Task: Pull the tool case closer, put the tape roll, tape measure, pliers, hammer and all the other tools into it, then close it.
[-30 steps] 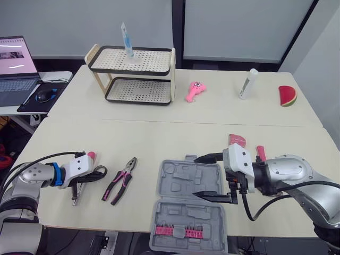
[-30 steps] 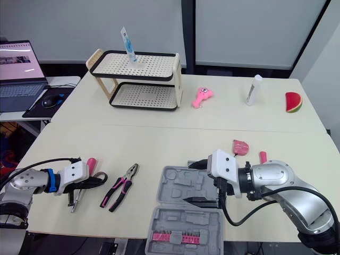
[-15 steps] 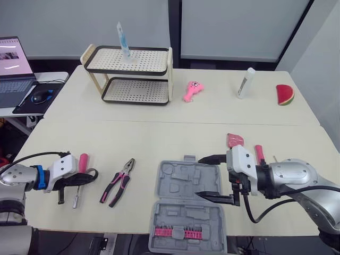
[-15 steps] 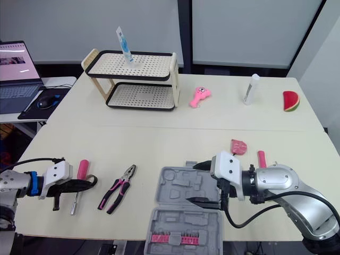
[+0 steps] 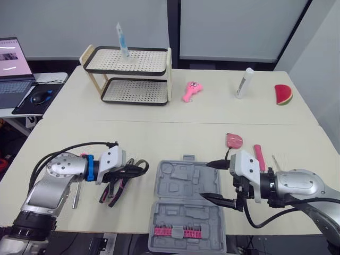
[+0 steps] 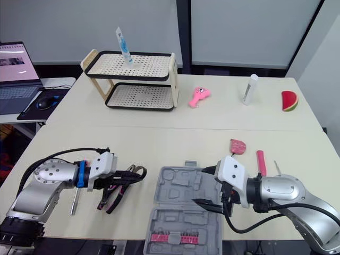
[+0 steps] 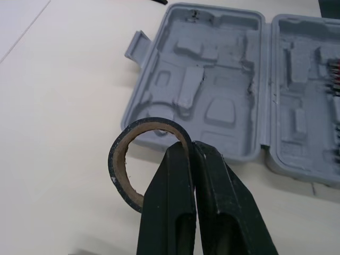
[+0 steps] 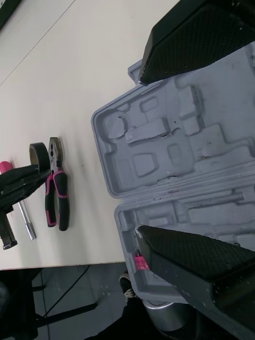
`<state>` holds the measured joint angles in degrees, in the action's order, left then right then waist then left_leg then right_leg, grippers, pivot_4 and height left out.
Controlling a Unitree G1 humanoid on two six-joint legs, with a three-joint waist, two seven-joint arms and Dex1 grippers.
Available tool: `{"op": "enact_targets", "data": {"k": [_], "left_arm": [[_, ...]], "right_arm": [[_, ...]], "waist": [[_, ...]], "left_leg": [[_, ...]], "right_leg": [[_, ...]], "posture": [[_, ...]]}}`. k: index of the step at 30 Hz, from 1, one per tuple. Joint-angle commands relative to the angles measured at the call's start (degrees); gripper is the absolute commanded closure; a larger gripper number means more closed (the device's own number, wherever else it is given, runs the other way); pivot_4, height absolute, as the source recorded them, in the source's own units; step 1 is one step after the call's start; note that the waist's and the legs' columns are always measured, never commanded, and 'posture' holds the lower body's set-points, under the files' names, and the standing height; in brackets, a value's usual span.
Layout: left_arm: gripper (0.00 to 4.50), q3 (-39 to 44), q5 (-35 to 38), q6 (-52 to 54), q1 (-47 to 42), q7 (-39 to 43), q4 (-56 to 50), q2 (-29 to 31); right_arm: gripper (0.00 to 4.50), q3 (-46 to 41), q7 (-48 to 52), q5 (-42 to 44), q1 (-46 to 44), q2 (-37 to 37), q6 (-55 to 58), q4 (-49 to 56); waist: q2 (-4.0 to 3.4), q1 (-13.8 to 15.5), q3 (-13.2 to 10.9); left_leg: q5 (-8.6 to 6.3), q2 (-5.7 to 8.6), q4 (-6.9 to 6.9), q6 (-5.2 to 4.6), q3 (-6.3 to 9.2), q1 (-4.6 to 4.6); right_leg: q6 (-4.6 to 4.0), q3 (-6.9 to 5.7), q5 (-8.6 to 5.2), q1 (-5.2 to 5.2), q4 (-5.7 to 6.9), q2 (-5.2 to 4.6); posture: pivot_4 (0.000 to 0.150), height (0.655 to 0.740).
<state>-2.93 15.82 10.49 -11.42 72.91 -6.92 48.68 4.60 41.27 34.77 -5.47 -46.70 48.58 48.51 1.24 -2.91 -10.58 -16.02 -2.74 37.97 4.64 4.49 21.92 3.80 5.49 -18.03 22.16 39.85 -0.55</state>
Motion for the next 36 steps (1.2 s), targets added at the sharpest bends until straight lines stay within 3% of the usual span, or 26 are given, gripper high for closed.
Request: {"op": "enact_targets", "data": {"k": [1, 6, 12, 36], "left_arm": [[4.47, -2.4, 0.4, 8.0, -2.9, -3.5, -6.4, -1.1], [4.47, -6.5, 1.8, 17.8, -6.6, -7.3, -9.2, -5.6], [4.47, -10.3, 1.2, 19.5, -8.9, -8.1, -5.8, -9.8], [4.47, -13.9, -5.1, 12.6, -9.7, -10.0, 8.3, -14.5]], "right_arm": [[0.00, -0.8, -1.8, 0.5, -0.8, 0.0, 1.0, 1.9], [0.00, 0.9, -3.5, -0.3, -1.9, 0.0, 2.6, 0.9], [0.00, 2.5, -5.2, -0.9, -3.1, 0.4, 3.8, 0.3], [0.00, 3.8, -7.8, -1.8, -5.3, 1.1, 6.7, 0.1]], "waist": [[0.01, 0.0, 0.0], [0.02, 0.0, 0.0], [0.03, 0.1, 0.0], [0.03, 0.6, 0.0]], "left_leg": [[0.00, 0.00, 0.00, 0.00, 0.00, 0.00], [0.00, 0.02, 0.00, -0.01, 0.01, 0.02], [0.00, 0.03, -0.02, -0.01, 0.02, 0.04], [-0.01, 0.04, -0.04, -0.01, 0.05, 0.11]], "right_leg": [[0.00, 0.01, 0.00, 0.00, -0.01, 0.00], [0.00, 0.00, 0.00, -0.01, -0.08, 0.01], [0.00, 0.01, 0.00, -0.01, -0.16, 0.02], [0.01, 0.01, 0.01, -0.01, -0.38, 0.01]], "posture": [[0.150, 0.7350], [0.150, 0.7350], [0.150, 0.7350], [0.150, 0.7350]]}}
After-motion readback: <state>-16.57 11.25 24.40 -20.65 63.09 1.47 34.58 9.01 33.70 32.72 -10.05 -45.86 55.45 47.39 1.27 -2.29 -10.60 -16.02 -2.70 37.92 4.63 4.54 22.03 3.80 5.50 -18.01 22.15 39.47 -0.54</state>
